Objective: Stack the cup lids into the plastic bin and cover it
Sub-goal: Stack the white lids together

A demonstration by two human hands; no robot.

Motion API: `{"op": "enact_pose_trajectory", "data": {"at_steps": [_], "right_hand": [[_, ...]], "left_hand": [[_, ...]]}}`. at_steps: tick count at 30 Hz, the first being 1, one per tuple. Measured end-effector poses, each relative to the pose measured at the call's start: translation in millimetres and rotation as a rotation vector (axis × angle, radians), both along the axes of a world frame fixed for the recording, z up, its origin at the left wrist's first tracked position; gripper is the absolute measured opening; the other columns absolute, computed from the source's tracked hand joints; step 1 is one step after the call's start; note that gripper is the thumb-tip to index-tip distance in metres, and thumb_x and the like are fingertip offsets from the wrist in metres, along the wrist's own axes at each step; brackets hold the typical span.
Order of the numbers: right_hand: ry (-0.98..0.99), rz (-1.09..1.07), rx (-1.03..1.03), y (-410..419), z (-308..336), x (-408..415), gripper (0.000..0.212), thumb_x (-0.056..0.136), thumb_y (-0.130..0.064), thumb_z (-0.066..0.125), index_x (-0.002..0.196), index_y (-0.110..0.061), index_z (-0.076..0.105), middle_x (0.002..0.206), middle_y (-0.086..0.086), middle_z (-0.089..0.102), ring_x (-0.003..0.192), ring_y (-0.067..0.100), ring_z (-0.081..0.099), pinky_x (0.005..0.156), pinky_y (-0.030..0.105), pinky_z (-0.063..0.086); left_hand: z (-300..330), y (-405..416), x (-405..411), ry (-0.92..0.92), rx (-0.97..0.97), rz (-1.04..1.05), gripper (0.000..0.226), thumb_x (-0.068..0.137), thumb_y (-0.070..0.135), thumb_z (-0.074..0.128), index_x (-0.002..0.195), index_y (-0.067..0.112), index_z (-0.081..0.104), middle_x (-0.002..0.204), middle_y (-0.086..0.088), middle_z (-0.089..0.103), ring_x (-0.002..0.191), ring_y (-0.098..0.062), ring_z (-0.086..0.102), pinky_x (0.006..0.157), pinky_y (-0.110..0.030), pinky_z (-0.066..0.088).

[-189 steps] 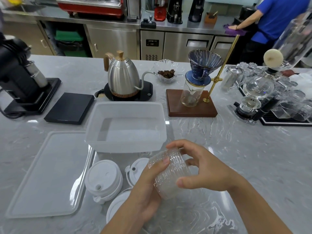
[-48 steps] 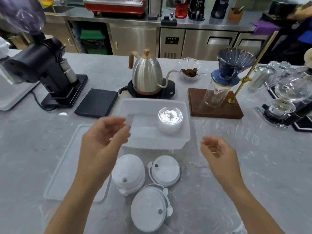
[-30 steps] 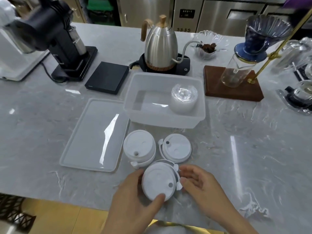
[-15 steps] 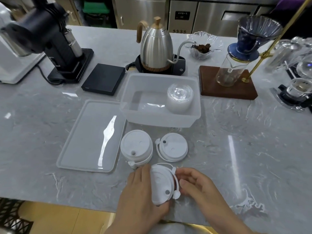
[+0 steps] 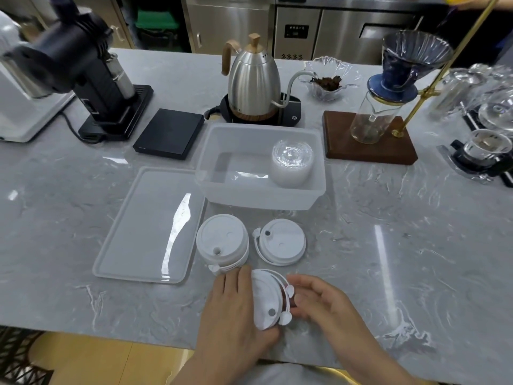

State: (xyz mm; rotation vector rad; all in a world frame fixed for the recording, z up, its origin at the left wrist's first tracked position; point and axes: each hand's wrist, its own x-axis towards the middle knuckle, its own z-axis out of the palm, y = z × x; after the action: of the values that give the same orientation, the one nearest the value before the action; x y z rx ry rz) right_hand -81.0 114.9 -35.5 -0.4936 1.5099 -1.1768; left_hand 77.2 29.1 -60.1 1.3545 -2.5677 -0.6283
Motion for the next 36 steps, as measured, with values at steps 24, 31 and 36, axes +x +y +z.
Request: {"op": "enact_pose_trajectory", "data": {"at_steps": [24,31,36], "right_hand": [[-0.078,0.229,-0.210,-6,14,-11,0.081,0.067,-0.049,0.088,0.138,-0.033,0.054,0.135,0.004,0.065,0.118,0.029,0.067,0.094,0.041,0.058],[-0.097,0.061,-0.223,-8,17,-17,0.079,0.060,-0.042,0.094,0.131,-0.030,0.061,0.131,0.008,0.067,0.114,0.032,0.068,0.090,0.040,0.059],[-0.078,0.048,-0.303,-2,19,-17,0.092,0.059,-0.050,0.092,0.140,-0.036,0.051,0.138,0.006,0.061,0.123,0.029,0.061,0.097,0.037,0.054]], "left_hand": [[31,-7,1,0.780,0.850,0.062,0.063,0.062,0.033,0.088,0.119,0.036,0.063,0.111,0.008,0.073,0.103,-0.009,0.069,0.079,-0.022,0.057],[27,-13,-6,0.942,1.080,0.159,0.078,0.060,0.038,0.090,0.130,0.017,0.062,0.123,-0.013,0.072,0.115,-0.034,0.067,0.087,-0.037,0.058],[24,-21,-6,1.324,1.561,0.292,0.069,0.061,0.037,0.094,0.122,0.012,0.073,0.128,-0.019,0.068,0.115,-0.032,0.068,0.099,-0.047,0.054]]}}
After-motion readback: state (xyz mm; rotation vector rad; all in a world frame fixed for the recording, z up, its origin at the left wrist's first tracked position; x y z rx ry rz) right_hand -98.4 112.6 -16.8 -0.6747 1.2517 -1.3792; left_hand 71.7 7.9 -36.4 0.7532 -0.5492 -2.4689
